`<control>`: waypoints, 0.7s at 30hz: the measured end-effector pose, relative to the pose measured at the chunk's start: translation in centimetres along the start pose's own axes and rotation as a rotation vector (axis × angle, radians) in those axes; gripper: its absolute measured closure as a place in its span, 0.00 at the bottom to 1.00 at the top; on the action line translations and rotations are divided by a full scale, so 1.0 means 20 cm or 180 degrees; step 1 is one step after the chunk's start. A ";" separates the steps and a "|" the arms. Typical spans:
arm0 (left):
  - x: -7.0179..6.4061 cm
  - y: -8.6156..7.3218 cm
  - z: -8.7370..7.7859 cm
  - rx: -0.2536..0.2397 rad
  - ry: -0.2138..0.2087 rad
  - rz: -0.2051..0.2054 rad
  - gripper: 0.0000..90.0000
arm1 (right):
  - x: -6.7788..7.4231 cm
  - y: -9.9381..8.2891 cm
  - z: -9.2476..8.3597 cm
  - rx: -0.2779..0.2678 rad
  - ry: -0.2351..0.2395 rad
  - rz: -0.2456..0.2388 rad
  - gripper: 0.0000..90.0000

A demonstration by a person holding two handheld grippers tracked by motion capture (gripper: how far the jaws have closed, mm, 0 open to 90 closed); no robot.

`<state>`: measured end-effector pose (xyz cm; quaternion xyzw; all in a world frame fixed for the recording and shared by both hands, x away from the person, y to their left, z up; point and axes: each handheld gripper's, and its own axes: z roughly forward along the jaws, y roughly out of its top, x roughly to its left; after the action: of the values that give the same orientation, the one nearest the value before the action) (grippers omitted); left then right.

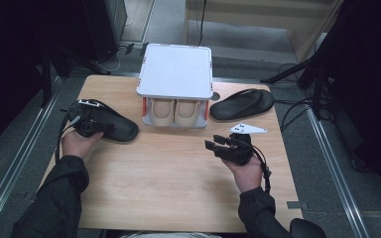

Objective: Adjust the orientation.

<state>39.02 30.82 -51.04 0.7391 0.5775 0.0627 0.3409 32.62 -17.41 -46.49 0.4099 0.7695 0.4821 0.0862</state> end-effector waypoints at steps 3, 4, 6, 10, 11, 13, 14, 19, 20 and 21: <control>-0.01 -0.04 -0.03 0.0019 0.0037 0.0013 1.00 | 0.00 0.01 0.00 -0.0016 0.0006 -0.0012 0.60; -0.01 -0.05 -0.04 0.0025 0.0051 0.0025 1.00 | 0.00 0.01 -0.01 -0.0019 0.0003 -0.0015 0.61; -0.01 -0.07 -0.06 0.0040 0.0052 0.0013 0.99 | 0.00 0.01 0.00 -0.0025 0.0011 -0.0012 0.61; 0.01 -0.09 -0.08 0.0029 0.0032 -0.0032 1.00 | 0.00 0.02 0.01 -0.0018 0.0028 -0.0019 0.61; 0.01 -0.09 -0.08 0.0024 0.0037 -0.0035 1.00 | 0.00 0.02 0.01 -0.0014 0.0034 -0.0026 0.61; 0.01 -0.09 -0.09 0.0021 0.0034 -0.0030 1.00 | 0.00 0.02 0.02 -0.0003 0.0040 -0.0029 0.61; 0.01 -0.08 -0.11 0.0013 0.0009 -0.0039 1.00 | 0.00 0.02 0.02 0.0006 0.0042 -0.0023 0.61; 0.00 -0.05 -0.22 -0.0186 0.0064 -0.0081 1.00 | 0.00 0.02 0.03 0.0023 0.0042 -0.0032 0.61; 0.00 -0.05 -0.24 -0.0217 0.0064 -0.0077 1.00 | 0.00 0.02 0.03 0.0023 0.0042 -0.0028 0.61; 0.01 -0.04 -0.26 -0.0248 0.0099 -0.0080 1.00 | 0.00 0.02 0.03 0.0027 0.0043 -0.0034 0.61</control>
<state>35.83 33.32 -47.58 0.7169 0.5891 0.0923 0.3612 33.20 -16.92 -46.42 0.4028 0.7744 0.4811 0.0819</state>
